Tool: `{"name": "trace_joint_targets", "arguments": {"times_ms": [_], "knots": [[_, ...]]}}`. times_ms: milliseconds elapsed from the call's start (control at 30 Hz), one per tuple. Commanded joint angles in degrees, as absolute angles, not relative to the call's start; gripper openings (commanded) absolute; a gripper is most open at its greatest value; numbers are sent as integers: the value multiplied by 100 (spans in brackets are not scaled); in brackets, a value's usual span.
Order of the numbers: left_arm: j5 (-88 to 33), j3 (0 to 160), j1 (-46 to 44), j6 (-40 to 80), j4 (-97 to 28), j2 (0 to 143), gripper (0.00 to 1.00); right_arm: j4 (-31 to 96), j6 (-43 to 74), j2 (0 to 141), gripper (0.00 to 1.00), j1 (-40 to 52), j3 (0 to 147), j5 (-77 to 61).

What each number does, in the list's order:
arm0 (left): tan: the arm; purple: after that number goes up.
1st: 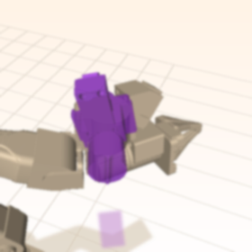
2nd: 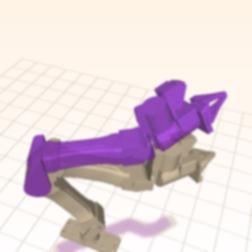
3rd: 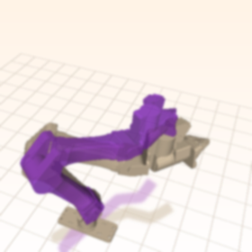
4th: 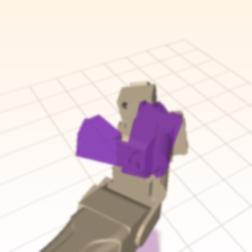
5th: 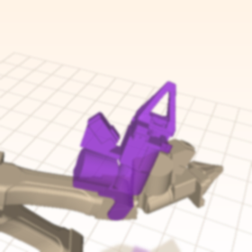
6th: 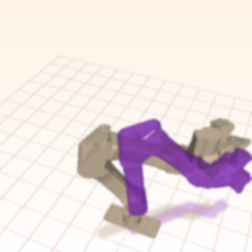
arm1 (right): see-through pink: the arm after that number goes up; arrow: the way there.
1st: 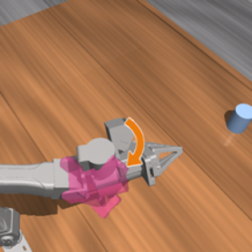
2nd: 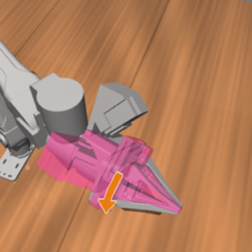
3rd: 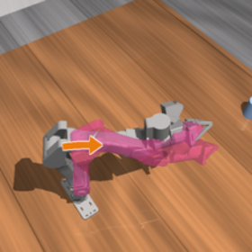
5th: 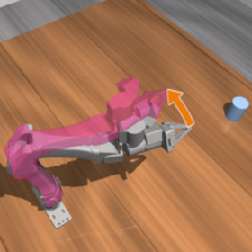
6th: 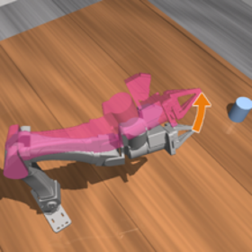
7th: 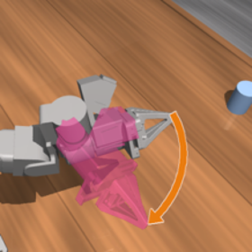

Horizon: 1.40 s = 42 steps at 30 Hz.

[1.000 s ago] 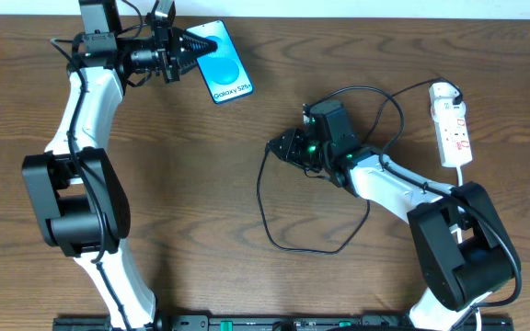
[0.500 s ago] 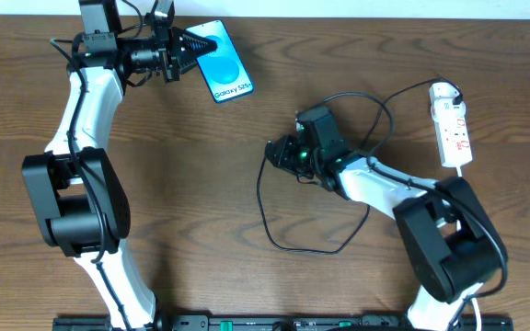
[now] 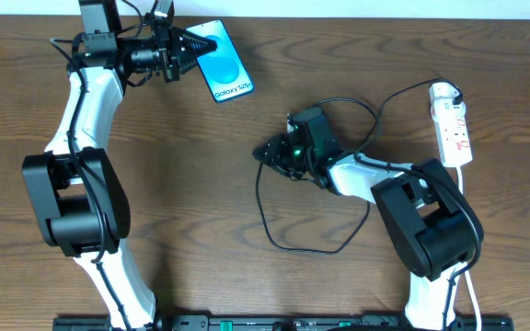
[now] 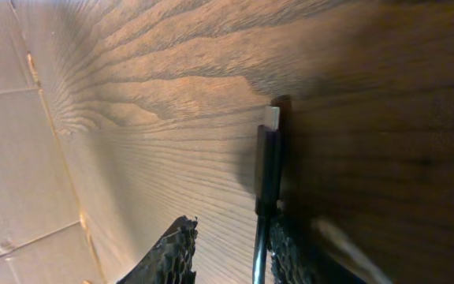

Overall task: Plug charger to phone and switch on socket
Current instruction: 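Lower the right gripper to the black cable's USB-C end and grasp it, then lift the USB-C end with the right gripper toward the phone's bottom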

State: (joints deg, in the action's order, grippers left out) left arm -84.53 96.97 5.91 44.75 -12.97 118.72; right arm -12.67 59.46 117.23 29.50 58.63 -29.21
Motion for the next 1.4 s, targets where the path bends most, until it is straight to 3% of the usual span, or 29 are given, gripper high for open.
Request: {"name": "trace_joint_targets", "arguments": {"times_ms": [0,100,267,567,867,1000,1367], "knots": [[-8589,9695,604,4484,-1256,11760,7,-1114,6084,12095,30,2958,5804,-2904],[-8586,9695,604,4484,-1256,11760,8,-1111,6084,12110,27,2928,5808,-2860],[-8584,9695,604,4482,-1256,11760,8,-1116,6036,12110,1,2882,5808,-2842],[-8567,9695,604,4482,-1256,11760,7,-1240,4713,12105,1,2259,6143,-3846],[-8355,9692,604,4499,-1555,11760,7,12,2971,11391,1,1911,6547,-4646],[-8493,9692,604,4392,-1553,11760,7,93,2335,10969,1,1776,6547,-5660],[-8895,9692,497,3927,-1553,11760,7,113,2132,10724,1,1450,6547,-7481]]}}
